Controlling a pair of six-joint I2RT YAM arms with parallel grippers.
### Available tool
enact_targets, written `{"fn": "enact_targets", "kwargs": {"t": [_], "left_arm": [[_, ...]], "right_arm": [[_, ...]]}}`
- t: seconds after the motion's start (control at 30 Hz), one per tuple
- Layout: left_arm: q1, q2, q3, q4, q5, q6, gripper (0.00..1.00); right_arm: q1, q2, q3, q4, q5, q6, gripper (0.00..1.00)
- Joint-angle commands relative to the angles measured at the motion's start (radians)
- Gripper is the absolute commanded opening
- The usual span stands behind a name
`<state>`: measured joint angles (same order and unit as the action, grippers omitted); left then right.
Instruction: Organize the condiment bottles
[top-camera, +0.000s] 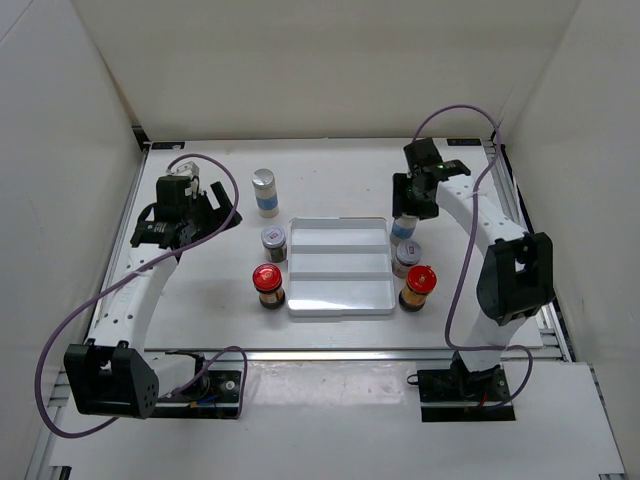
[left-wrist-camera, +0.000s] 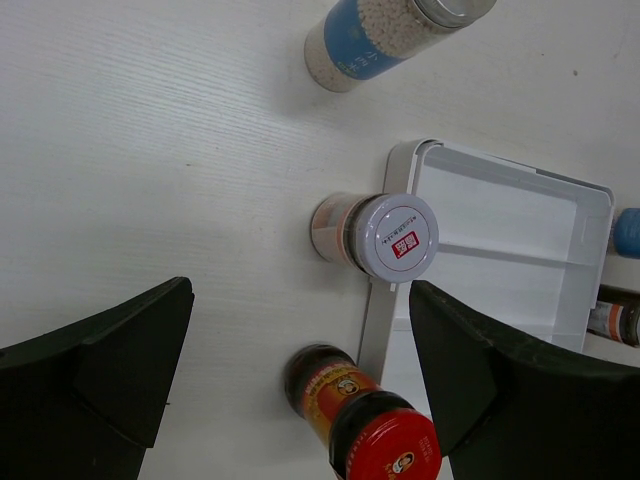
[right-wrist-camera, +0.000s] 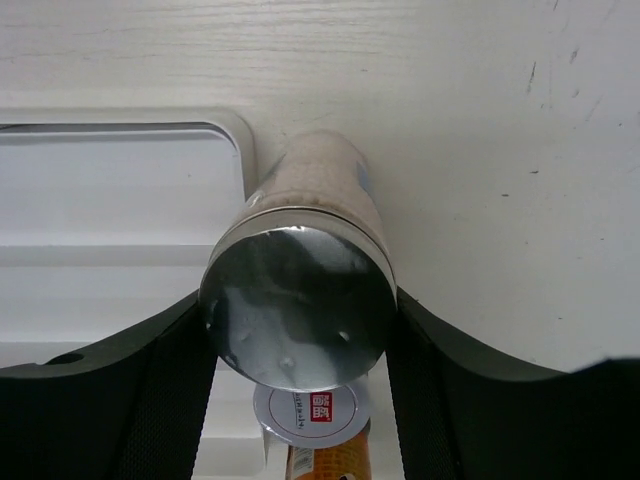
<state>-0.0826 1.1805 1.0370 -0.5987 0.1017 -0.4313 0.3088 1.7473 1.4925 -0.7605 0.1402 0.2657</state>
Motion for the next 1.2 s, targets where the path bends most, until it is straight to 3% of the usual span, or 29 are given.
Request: {"fn": "enact_targets", "kwargs": {"t": [0.0, 0.13, 0.27, 0.43, 1.17], "left_arm": [[-0.005, -0.009, 0.034, 0.004, 0.004, 0.000, 1.00], [-0.005, -0.009, 0.034, 0.004, 0.004, 0.000, 1.00], [-0.005, -0.009, 0.034, 0.004, 0.004, 0.000, 1.00], [-0.005, -0.009, 0.034, 0.004, -0.005, -0.009, 1.00], [-0.005, 0.001, 0.034, 0.004, -0.033, -0.009, 1.00]], "right_arm": [[0.081, -0.057, 0.089, 0.012, 0.166, -0.023, 0.12], [0.160, -0.117, 0.144, 0.012, 0.284, -0.046, 0.02], [0.207, -0.140, 0.187, 0.026, 0.318, -0.072, 0.00], [0.217, -0.098, 0.210, 0.012, 0.262, -0.050, 0.00], [0.217, 0.014, -0.015, 0.098, 0.069, 0.125, 0.00]]}}
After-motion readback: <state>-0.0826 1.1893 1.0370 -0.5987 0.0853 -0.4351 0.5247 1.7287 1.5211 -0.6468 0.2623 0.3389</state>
